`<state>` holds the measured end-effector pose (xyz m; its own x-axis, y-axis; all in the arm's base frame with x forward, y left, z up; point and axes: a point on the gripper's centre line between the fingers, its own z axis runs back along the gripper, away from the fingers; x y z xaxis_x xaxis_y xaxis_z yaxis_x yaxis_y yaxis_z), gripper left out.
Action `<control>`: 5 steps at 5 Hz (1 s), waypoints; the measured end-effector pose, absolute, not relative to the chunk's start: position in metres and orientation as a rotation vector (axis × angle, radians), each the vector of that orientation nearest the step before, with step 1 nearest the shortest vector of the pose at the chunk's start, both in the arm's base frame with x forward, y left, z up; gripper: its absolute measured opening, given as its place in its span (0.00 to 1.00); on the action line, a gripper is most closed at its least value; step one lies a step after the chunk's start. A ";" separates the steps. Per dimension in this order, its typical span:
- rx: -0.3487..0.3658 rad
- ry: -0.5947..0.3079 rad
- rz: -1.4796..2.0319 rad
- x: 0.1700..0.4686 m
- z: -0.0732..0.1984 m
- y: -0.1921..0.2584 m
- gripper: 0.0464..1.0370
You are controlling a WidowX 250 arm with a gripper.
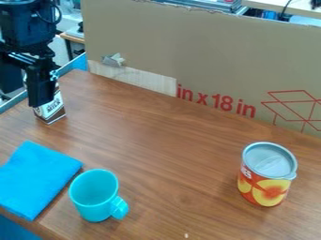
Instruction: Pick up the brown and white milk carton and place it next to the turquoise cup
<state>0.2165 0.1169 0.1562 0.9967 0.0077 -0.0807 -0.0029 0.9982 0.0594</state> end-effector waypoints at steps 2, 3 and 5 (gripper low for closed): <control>0.037 0.038 -0.042 0.240 0.157 0.137 0.97; 0.043 0.017 -0.012 0.257 0.161 0.165 0.97; 0.104 -0.006 -0.028 0.288 0.157 0.198 0.97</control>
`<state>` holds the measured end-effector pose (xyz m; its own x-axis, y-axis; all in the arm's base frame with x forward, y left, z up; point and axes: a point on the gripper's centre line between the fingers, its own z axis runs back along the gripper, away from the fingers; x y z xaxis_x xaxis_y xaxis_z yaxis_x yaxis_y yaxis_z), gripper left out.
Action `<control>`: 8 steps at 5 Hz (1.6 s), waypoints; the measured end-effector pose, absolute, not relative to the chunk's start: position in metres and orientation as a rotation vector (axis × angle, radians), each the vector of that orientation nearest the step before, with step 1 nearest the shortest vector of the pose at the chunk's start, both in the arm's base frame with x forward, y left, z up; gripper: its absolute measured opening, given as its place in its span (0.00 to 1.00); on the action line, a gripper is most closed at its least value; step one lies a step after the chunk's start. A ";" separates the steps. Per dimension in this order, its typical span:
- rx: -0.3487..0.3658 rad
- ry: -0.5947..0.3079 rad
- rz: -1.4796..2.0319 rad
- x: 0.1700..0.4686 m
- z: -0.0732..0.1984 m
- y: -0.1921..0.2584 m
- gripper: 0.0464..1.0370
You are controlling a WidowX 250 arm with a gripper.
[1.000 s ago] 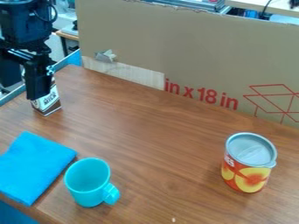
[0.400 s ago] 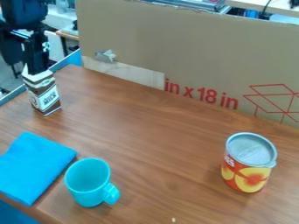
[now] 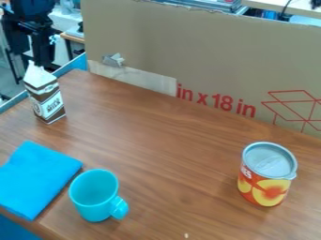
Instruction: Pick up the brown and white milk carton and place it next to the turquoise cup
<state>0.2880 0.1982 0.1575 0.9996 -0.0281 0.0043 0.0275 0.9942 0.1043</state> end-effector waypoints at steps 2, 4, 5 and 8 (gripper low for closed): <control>0.117 0.011 0.029 0.305 0.147 0.229 0.97; 0.065 0.098 0.051 0.307 0.127 0.232 0.97; 0.048 0.158 0.061 0.306 0.115 0.235 0.97; -0.004 0.177 0.090 0.302 0.102 0.223 0.75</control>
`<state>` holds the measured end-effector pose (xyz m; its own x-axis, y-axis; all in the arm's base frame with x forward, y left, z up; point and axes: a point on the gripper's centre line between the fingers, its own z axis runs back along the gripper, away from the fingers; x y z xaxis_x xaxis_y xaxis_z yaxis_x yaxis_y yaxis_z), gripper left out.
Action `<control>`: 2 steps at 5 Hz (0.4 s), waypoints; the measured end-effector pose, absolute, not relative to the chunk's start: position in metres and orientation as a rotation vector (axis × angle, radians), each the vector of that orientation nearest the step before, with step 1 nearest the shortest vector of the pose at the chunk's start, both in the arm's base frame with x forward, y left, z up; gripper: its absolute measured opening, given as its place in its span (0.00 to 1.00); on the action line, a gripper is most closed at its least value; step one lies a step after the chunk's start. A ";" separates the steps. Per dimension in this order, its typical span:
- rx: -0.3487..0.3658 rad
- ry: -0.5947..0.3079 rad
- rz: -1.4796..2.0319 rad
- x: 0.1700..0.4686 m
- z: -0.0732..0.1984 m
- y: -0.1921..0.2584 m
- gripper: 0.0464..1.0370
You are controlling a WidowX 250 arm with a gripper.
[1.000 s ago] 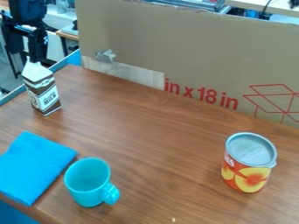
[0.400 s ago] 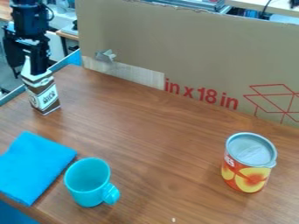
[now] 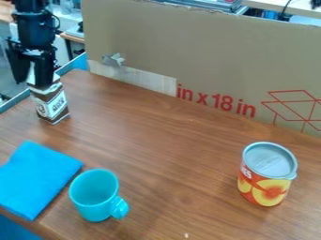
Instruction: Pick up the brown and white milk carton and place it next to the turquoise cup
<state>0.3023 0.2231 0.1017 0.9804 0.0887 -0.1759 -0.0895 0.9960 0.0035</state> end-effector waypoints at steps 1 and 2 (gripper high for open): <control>-0.047 0.118 0.063 0.305 0.121 0.199 0.75; -0.055 0.047 0.026 0.312 0.157 0.169 0.75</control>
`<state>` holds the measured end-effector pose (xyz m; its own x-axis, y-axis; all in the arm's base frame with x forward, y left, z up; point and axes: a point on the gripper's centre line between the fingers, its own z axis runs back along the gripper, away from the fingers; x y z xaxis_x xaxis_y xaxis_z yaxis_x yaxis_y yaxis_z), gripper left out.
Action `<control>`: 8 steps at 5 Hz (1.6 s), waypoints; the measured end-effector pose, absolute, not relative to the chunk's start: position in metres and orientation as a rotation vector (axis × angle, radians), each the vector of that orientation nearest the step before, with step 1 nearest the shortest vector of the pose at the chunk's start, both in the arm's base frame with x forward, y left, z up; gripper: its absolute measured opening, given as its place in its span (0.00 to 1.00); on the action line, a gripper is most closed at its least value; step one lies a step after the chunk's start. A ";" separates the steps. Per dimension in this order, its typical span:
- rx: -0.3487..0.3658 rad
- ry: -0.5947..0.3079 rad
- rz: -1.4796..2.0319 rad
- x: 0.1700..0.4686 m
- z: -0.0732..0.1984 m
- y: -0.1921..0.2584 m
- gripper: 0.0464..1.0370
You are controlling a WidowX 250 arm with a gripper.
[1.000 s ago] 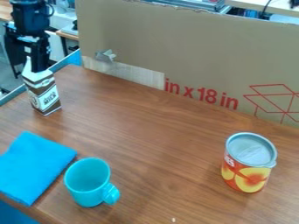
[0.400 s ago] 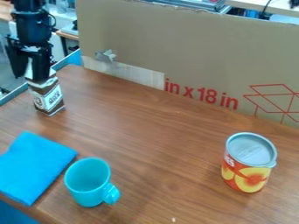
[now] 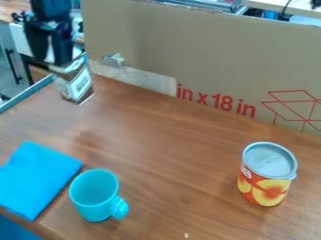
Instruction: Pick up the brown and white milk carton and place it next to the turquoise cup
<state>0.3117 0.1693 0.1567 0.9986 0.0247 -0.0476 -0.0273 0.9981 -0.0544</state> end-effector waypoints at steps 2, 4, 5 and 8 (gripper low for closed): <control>-0.031 0.148 -0.034 0.287 0.174 0.098 0.75; 0.013 0.238 -0.013 0.274 0.149 0.088 0.75; 0.018 0.235 -0.008 0.273 0.142 0.088 0.75; -0.005 0.236 0.029 0.273 0.103 0.083 0.75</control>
